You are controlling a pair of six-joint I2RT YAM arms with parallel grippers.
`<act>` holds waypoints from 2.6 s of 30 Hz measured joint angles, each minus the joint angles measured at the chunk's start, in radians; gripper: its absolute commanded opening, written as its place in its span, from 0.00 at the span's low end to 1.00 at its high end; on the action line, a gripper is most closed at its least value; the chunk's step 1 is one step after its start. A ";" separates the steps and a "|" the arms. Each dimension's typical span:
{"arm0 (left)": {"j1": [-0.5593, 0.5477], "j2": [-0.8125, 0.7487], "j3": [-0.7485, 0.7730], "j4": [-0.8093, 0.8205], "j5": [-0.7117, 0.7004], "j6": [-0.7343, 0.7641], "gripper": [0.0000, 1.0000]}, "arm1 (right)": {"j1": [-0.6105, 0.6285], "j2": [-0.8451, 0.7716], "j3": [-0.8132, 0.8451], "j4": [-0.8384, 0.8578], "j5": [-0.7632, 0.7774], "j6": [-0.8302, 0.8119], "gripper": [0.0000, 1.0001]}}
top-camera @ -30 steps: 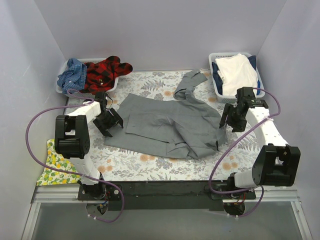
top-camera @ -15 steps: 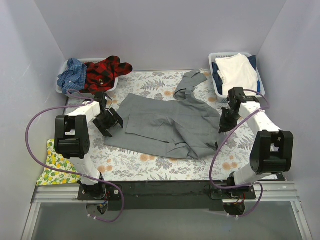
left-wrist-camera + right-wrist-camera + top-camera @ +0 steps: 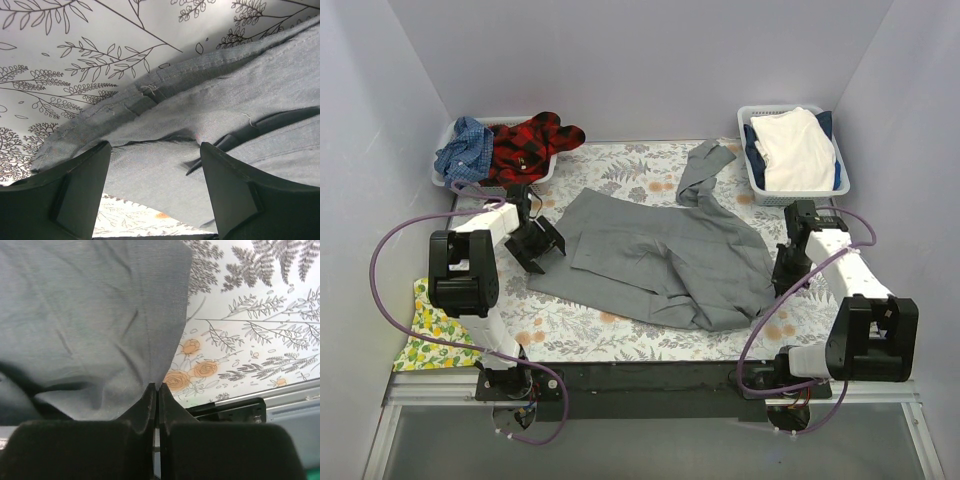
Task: Fold and stack the long sleeve shirts
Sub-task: Fold the shirt
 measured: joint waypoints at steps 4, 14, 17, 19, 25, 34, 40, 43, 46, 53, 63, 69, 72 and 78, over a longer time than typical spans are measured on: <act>0.004 0.001 -0.005 0.000 0.007 -0.002 0.73 | -0.044 0.043 -0.045 0.000 0.018 0.006 0.01; 0.004 -0.001 0.020 -0.018 0.004 0.002 0.75 | -0.066 0.152 -0.008 -0.037 0.027 0.028 0.38; 0.002 0.005 0.048 -0.025 -0.005 0.010 0.75 | -0.066 0.151 0.059 -0.050 0.070 0.043 0.39; 0.002 0.006 0.090 -0.035 -0.012 0.018 0.76 | -0.066 0.148 0.111 -0.053 0.111 0.056 0.38; 0.003 -0.009 0.230 -0.021 0.000 0.047 0.77 | -0.065 0.117 0.232 -0.046 0.183 0.060 0.39; -0.053 0.074 0.357 0.020 0.081 0.130 0.76 | 0.074 0.230 0.243 0.014 0.124 0.059 0.39; -0.162 0.229 0.455 0.087 0.119 0.143 0.76 | 0.173 0.325 0.222 0.079 0.040 0.074 0.38; -0.190 0.349 0.558 0.110 0.137 0.144 0.77 | 0.170 0.368 0.217 0.094 0.035 0.083 0.38; -0.193 0.429 0.633 0.100 0.140 0.141 0.76 | 0.169 0.407 0.211 0.109 0.034 0.083 0.38; -0.186 0.479 0.715 0.081 0.080 0.143 0.76 | 0.167 0.542 0.278 0.095 0.017 0.051 0.38; -0.199 0.399 0.584 0.140 -0.077 0.154 0.77 | 0.167 0.766 0.611 0.029 -0.037 -0.031 0.39; -0.196 0.374 0.555 0.124 -0.134 0.171 0.77 | 0.179 0.850 0.746 -0.029 -0.062 -0.062 0.39; -0.195 0.377 0.571 0.089 -0.151 0.177 0.77 | 0.180 0.849 0.750 -0.019 -0.062 -0.067 0.39; -0.192 0.375 0.613 0.040 -0.159 0.186 0.79 | 0.179 0.756 0.661 0.116 -0.042 -0.078 0.36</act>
